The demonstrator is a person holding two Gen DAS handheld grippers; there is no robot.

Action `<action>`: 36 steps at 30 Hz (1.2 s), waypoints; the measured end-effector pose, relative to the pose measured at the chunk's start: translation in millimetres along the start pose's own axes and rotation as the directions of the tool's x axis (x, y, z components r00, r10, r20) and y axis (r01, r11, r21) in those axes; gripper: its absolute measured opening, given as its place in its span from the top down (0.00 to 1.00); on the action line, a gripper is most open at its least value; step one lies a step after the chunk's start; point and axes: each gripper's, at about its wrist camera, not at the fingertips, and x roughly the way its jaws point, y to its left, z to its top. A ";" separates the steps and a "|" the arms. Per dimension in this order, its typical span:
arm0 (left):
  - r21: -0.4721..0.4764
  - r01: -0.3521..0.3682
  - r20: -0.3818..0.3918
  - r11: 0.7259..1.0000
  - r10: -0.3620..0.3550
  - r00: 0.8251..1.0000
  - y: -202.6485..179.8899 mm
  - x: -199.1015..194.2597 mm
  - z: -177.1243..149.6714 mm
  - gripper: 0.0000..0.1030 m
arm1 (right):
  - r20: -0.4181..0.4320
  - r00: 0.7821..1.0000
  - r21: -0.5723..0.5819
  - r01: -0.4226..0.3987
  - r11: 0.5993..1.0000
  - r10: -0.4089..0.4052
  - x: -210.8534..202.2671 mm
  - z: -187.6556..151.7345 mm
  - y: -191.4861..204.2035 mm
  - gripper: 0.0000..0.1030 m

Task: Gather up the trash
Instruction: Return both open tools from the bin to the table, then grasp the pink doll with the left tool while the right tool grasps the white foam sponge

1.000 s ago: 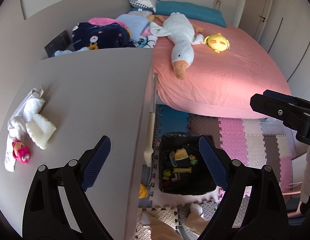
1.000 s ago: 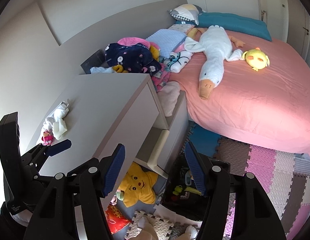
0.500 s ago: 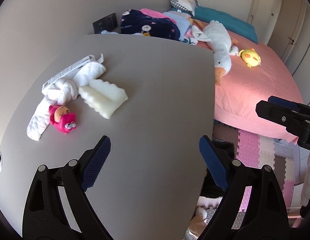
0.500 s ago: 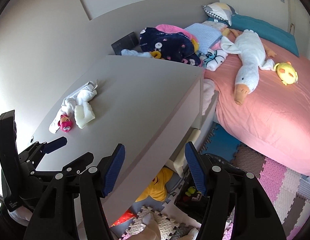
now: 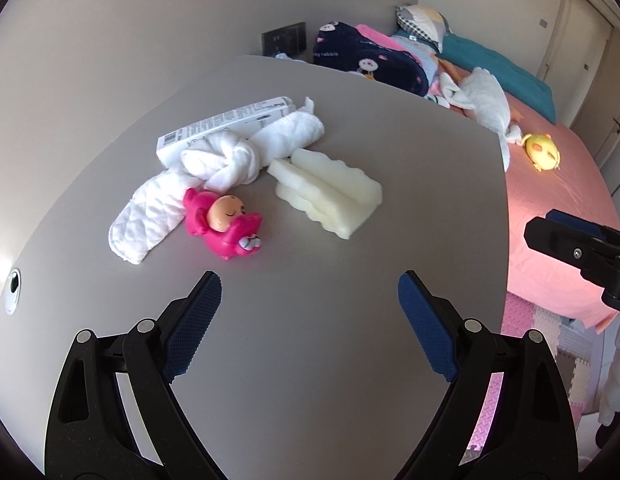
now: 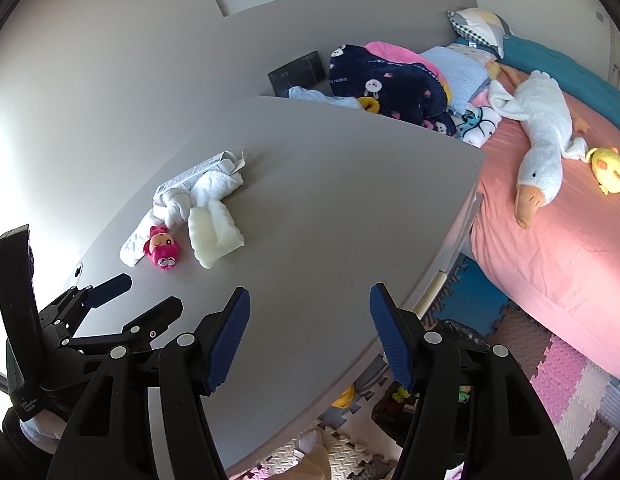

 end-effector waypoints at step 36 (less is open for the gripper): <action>-0.185 0.012 -0.031 0.983 -0.018 0.999 80.7 45.2 25.0 0.55 | -0.089 0.993 -0.139 -0.088 0.986 0.076 82.8 41.2 79.0 0.38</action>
